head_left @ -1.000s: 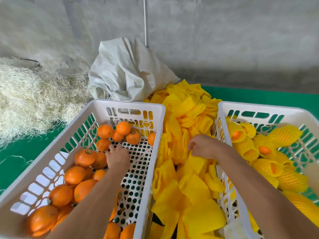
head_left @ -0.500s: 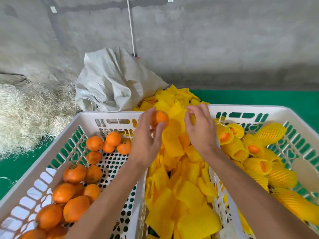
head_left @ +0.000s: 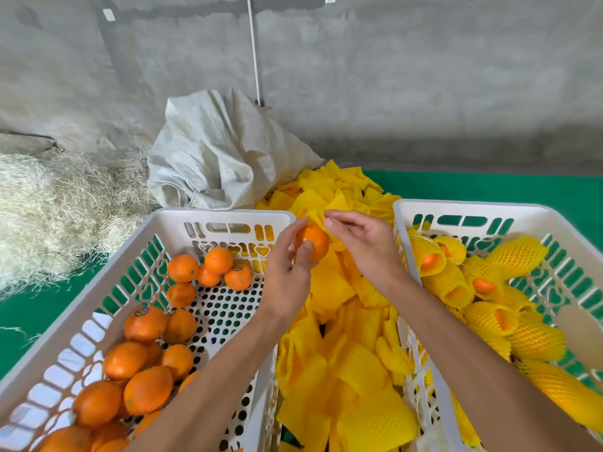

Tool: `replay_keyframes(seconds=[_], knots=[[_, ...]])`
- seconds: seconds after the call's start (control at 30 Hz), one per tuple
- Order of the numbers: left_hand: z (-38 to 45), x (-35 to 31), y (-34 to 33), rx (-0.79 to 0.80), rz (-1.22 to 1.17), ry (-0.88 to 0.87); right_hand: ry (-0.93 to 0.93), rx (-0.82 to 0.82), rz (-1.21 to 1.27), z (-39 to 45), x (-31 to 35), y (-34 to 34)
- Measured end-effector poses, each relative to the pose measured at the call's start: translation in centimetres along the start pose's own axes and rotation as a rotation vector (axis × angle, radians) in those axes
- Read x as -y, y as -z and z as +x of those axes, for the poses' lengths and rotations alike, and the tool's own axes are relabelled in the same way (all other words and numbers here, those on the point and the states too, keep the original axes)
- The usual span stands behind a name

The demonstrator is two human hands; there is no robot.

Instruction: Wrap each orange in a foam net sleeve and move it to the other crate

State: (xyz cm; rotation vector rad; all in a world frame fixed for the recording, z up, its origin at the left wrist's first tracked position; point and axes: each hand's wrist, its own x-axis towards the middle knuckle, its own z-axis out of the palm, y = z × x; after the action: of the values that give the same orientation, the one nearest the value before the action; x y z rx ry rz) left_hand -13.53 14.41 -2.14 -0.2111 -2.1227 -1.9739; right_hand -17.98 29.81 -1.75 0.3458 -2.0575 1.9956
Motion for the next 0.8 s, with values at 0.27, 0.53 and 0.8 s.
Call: replay_keyframes(seconds=[0.27, 0.53, 0.8], knots=[[-0.1, -0.5, -0.2, -0.011, 0.085, 0.059, 0.015, 0.145, -0.207, 0.3, -0.3, 1.3], [0.3, -0.2, -0.6, -0.092, -0.059, 0.027, 0.169, 0.039, -0.263, -0.5, 1.0, -0.3], [0.3, -0.6, -0.1, -0.086, -0.049, 0.044, -0.589, -0.205, 0.772, 0.4, 1.6, -0.7]])
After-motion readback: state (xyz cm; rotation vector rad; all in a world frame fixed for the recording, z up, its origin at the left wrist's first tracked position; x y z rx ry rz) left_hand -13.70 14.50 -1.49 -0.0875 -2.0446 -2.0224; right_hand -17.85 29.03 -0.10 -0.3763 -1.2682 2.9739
